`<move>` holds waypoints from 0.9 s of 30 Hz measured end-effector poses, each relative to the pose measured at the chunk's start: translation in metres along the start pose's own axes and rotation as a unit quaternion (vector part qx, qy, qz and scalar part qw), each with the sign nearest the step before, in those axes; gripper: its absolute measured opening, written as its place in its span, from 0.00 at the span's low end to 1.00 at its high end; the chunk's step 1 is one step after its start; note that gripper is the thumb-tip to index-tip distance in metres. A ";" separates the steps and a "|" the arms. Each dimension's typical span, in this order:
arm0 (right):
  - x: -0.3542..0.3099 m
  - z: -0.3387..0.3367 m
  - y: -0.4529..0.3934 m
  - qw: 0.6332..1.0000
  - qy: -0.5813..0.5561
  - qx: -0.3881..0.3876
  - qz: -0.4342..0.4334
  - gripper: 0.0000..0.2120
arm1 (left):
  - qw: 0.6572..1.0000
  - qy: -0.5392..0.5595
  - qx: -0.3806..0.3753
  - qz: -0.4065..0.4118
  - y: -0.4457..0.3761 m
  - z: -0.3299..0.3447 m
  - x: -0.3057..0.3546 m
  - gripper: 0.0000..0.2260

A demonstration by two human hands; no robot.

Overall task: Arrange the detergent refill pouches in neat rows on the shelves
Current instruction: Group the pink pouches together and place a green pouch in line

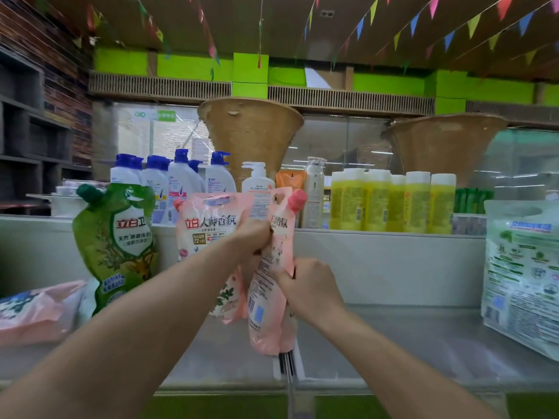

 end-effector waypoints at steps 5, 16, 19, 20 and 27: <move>-0.011 -0.022 -0.010 0.997 -0.029 0.077 0.006 0.17 | 0.997 -0.012 -0.065 -0.031 0.019 -0.023 0.025 0.07; -0.093 -0.014 -0.006 0.987 -0.102 0.072 -0.102 0.07 | 0.992 -0.041 0.117 0.023 0.009 -0.132 0.003 0.08; -0.092 0.017 -0.019 0.999 -0.047 -0.021 0.013 0.05 | 0.985 -0.076 0.158 -0.003 -0.008 -0.157 -0.027 0.09; -0.089 0.025 -0.022 0.997 -0.035 -0.040 0.052 0.04 | 0.984 -0.086 0.157 -0.018 -0.013 -0.162 -0.035 0.10; -0.076 0.073 -0.029 0.977 -0.018 -0.065 0.202 0.02 | 0.993 -0.077 0.060 -0.065 -0.041 -0.157 -0.061 0.13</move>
Point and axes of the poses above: each hand's wrist, its own y-axis away from the middle knuckle, its own z-axis out of the palm, x = y × z, the point moved 4 cm from there along -y, towards the middle knuckle, and after that the axes turned 9 degrees about x, right-handed, at the moved point
